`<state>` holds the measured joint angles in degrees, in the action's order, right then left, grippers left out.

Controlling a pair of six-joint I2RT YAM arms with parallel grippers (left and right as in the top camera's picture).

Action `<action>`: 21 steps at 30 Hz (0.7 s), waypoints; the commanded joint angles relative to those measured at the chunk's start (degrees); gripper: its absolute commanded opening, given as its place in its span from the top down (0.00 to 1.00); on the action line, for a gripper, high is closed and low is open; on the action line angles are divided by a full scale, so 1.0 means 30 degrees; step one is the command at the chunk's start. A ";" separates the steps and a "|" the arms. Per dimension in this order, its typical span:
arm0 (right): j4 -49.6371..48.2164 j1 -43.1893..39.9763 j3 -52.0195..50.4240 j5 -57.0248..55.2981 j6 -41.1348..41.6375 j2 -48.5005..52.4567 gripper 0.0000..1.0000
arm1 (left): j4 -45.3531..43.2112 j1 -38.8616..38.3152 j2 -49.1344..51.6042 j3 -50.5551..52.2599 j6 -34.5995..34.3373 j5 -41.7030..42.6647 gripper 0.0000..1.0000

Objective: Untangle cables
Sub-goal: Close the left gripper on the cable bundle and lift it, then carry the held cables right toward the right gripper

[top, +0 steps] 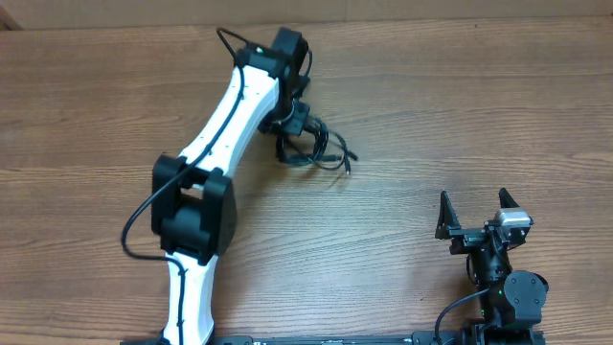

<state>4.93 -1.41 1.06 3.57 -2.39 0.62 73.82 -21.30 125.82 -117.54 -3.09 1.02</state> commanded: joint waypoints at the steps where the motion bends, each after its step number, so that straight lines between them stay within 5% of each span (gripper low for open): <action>1: -0.0117 -0.0036 -0.0197 -0.0153 -0.0233 -0.0146 0.00 | 0.0831 0.0102 -0.2703 -0.1974 -0.1239 0.0007 0.96; 14: -0.0117 -0.0036 -0.0197 -0.0153 -0.0233 -0.0153 0.00 | 0.4532 0.0124 -0.9646 -0.2375 -0.1399 -0.0175 0.96; 21: -0.0117 -0.0036 -0.0197 -0.0153 -0.0233 -0.0153 0.00 | 0.7293 -0.0036 -1.1890 -0.1741 -0.5005 -0.2127 0.95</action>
<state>4.95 -1.41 1.06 3.57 -2.37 0.62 94.78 -21.30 91.85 -123.33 -11.25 -2.81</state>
